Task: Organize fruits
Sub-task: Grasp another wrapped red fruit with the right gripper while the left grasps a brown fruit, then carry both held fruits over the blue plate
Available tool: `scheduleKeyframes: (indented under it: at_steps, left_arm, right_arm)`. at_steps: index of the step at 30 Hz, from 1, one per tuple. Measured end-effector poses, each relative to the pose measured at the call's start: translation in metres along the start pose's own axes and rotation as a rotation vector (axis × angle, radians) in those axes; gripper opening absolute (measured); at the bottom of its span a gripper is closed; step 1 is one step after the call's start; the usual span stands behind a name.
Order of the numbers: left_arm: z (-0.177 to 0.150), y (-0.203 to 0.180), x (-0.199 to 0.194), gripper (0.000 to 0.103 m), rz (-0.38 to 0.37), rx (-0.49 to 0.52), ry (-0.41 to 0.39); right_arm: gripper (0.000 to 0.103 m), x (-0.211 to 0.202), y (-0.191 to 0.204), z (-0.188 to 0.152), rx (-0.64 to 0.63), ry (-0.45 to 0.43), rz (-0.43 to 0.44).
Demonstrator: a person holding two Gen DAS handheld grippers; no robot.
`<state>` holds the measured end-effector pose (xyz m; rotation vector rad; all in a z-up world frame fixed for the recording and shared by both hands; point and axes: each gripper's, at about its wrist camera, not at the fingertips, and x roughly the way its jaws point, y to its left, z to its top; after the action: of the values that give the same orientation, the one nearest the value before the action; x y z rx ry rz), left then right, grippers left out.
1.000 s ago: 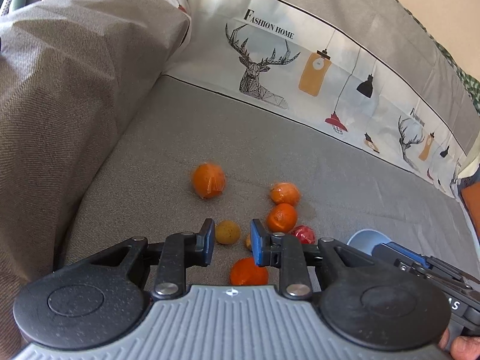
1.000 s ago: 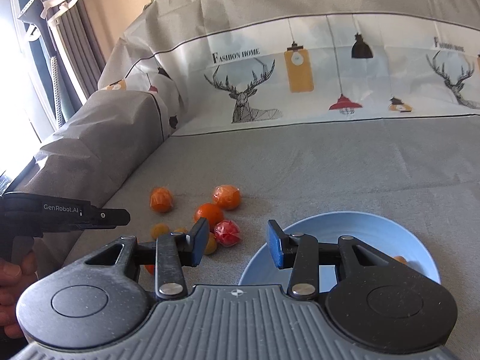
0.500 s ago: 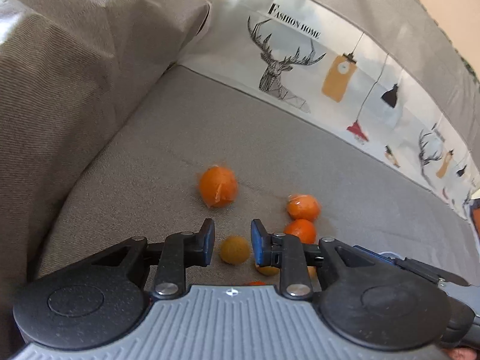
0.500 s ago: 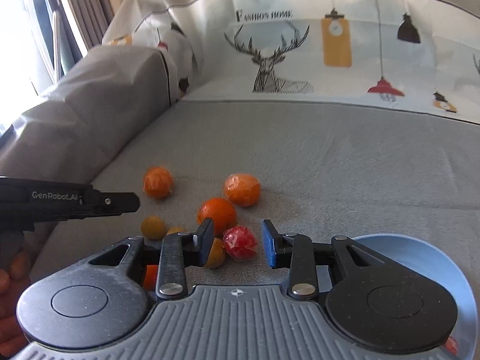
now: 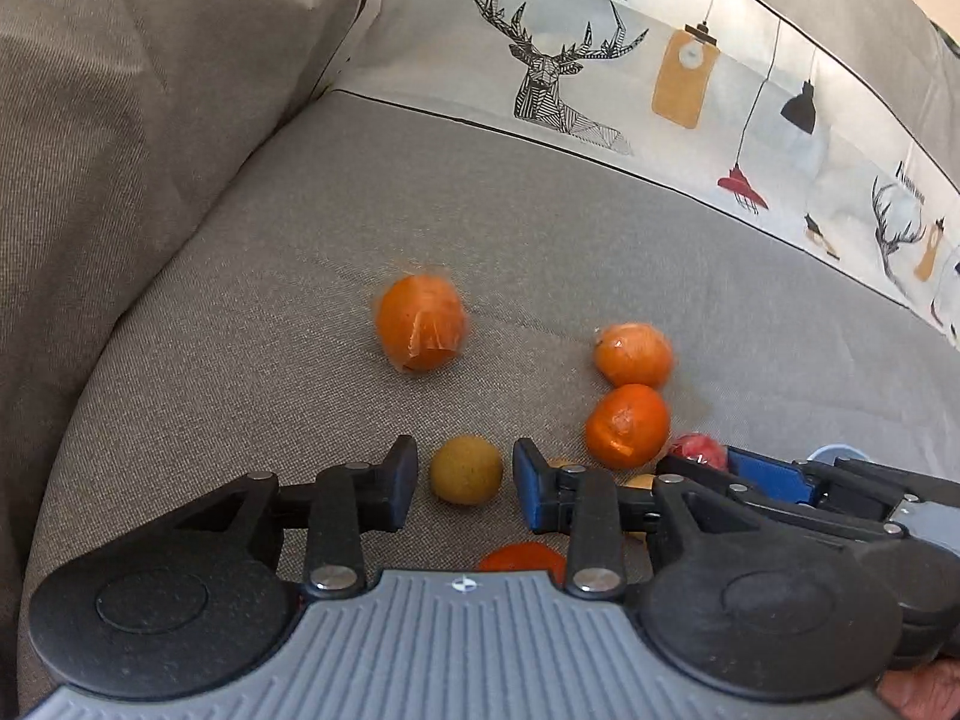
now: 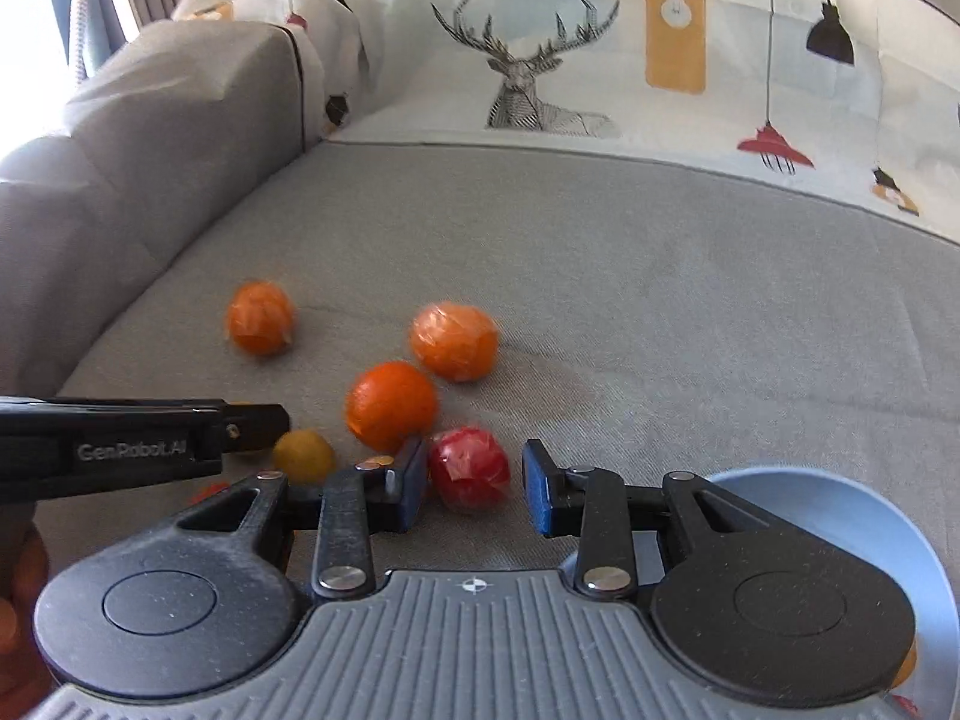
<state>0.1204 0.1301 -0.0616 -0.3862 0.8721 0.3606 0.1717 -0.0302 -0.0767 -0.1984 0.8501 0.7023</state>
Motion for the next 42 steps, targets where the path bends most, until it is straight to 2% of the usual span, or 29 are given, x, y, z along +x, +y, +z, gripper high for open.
scheduleKeyframes:
  at_steps: [2,3,4,5,6,12,16,20,26,29,32,38,42]
  left_arm:
    - [0.000,-0.001,0.000,0.038,0.007,0.011,-0.001]
    - [-0.001,-0.002,0.000,0.036,0.013,0.017,-0.001]
    - [-0.001,-0.003,-0.001,0.030,0.023,0.024,-0.003]
    - [-0.002,-0.004,-0.001,0.029,0.026,0.028,-0.004]
    - [-0.002,-0.005,-0.002,0.029,0.028,0.031,-0.008]
    - [0.000,-0.002,-0.014,0.029,0.017,0.007,-0.069]
    - [-0.001,0.000,-0.033,0.029,-0.026,-0.008,-0.141]
    - [-0.006,-0.007,-0.063,0.029,-0.090,0.022,-0.242]
    - [-0.027,-0.027,-0.104,0.029,-0.218,0.035,-0.288]
    - [-0.040,-0.039,-0.121,0.029,-0.276,0.068,-0.291]
    - [-0.056,-0.054,-0.130,0.029,-0.320,0.113,-0.260]
    - [-0.091,-0.094,-0.131,0.029,-0.323,0.275,-0.204]
    - [-0.102,-0.110,-0.122,0.029,-0.309,0.355,-0.198]
  right_arm:
    - [0.036,0.003,0.000,-0.002,-0.005,0.016,-0.007]
    - [0.036,0.003,0.001,-0.002,-0.014,0.016,-0.011]
    - [0.036,0.004,0.003,-0.003,-0.028,0.015,-0.015]
    - [0.034,0.004,0.004,-0.004,-0.042,0.014,-0.016]
    - [0.031,0.004,0.006,-0.004,-0.050,0.015,-0.014]
    - [0.030,-0.007,0.007,-0.005,-0.062,-0.034,-0.018]
    - [0.030,-0.028,0.003,-0.006,-0.045,-0.106,-0.009]
    - [0.030,-0.063,-0.006,-0.007,-0.001,-0.181,0.011]
    - [0.030,-0.132,-0.026,-0.024,0.067,-0.282,-0.005]
    - [0.030,-0.158,-0.038,-0.044,0.105,-0.305,-0.019]
    - [0.030,-0.171,-0.047,-0.068,0.136,-0.305,-0.053]
    - [0.030,-0.178,-0.067,-0.095,0.131,-0.267,-0.121]
    - [0.030,-0.181,-0.081,-0.099,0.181,-0.271,-0.128]
